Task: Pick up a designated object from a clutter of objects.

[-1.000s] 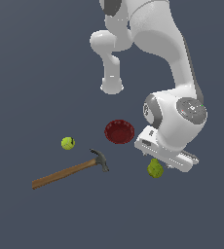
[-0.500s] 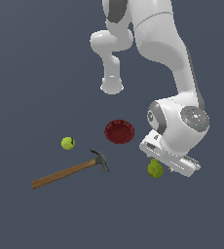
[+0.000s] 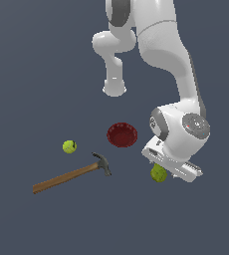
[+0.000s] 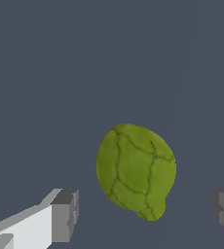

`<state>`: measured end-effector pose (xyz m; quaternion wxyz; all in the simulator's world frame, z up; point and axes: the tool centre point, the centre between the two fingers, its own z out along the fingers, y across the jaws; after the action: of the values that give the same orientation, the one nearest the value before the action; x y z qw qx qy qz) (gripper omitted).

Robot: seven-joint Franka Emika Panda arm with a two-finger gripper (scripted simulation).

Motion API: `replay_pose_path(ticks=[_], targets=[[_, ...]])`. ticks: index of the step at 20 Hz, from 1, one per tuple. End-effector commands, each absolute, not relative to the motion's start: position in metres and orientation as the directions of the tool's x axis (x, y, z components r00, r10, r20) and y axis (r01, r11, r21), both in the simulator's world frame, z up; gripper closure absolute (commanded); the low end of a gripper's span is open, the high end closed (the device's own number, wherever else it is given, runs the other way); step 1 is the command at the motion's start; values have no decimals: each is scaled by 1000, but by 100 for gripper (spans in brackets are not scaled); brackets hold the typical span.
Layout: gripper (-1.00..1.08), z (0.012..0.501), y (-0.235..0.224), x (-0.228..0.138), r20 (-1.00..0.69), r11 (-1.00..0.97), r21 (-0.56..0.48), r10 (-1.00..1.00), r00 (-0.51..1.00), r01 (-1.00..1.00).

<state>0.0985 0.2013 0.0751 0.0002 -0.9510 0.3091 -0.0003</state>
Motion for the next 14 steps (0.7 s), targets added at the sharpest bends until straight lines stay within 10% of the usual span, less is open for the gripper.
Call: replay_pose_path(ticks=[1,10,11,14], targets=[[-92,61,201,98,0,-808,0,-589,808,-589],[-92,41,202,99,0,-807,0,-590,807,-590],[108,41,202,99,0,-807,0,-590,807,-590],[108,41,202,99,0,-807,0,-590,807,-590]])
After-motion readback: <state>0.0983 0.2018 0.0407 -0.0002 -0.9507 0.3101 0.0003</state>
